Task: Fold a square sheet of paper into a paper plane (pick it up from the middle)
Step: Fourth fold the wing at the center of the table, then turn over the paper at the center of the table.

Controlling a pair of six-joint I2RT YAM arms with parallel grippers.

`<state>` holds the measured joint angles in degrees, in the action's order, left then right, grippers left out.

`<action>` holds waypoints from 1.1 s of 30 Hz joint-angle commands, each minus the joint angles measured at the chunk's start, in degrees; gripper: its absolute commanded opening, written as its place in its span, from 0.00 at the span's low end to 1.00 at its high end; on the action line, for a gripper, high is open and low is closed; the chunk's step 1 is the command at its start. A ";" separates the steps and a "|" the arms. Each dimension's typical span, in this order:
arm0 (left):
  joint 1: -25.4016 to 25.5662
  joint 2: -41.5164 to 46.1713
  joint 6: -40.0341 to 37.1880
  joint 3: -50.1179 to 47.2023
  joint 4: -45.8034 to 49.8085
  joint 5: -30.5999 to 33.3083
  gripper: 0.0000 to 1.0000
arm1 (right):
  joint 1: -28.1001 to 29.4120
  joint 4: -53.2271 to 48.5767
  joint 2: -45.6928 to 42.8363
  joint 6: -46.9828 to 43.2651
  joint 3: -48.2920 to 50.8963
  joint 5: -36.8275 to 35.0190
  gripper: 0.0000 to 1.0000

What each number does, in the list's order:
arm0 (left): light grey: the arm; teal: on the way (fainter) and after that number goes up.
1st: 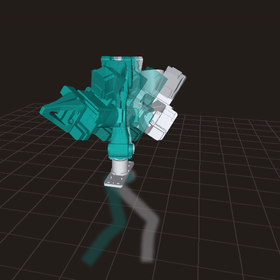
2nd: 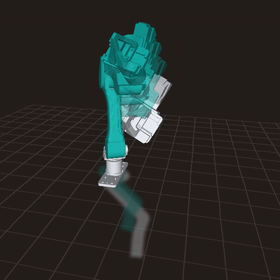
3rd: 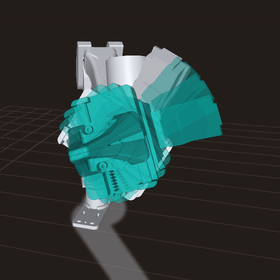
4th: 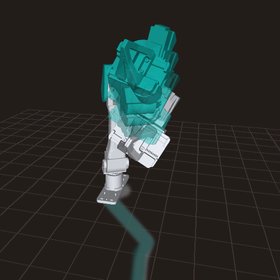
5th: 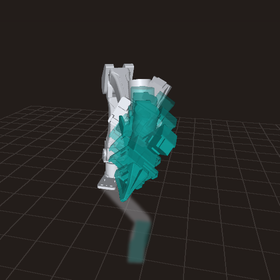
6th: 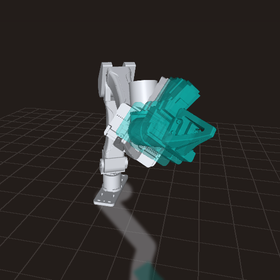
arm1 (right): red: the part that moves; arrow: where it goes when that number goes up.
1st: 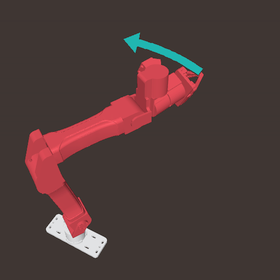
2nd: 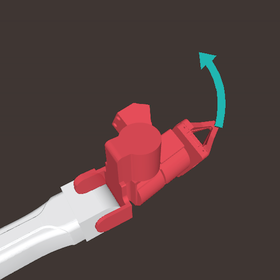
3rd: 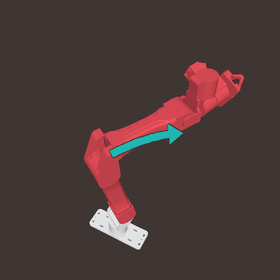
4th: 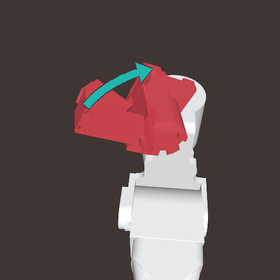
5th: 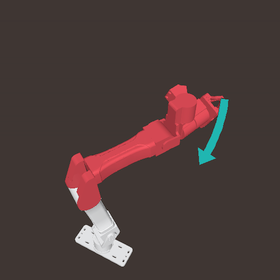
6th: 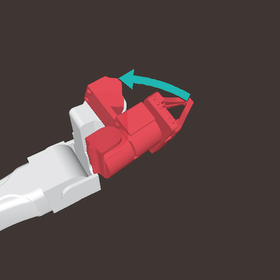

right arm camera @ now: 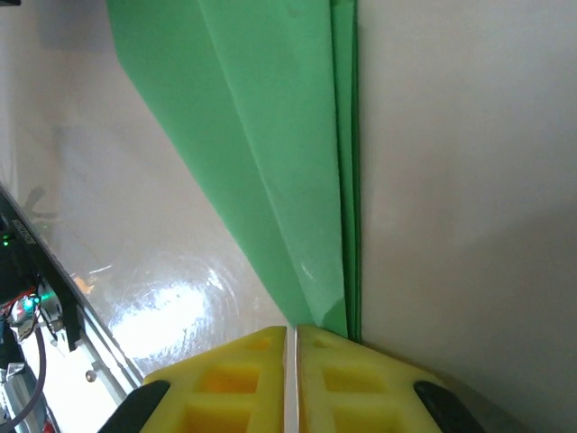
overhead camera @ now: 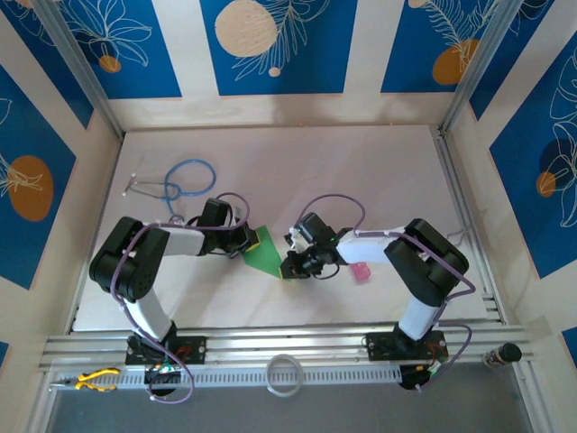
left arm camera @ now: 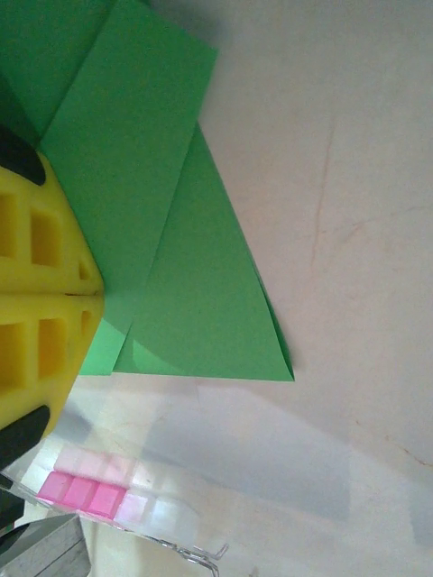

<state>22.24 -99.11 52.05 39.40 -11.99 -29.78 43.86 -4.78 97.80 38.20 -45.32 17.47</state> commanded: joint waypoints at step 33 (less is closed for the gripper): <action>-0.88 -1.66 -0.90 -0.77 3.59 2.43 0.04 | -0.22 -0.66 -10.88 2.56 8.32 -6.76 0.17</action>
<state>22.15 -99.13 52.03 39.40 -12.03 -29.98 43.46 -3.14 90.65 38.76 -37.30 14.50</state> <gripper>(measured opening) 0.061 0.151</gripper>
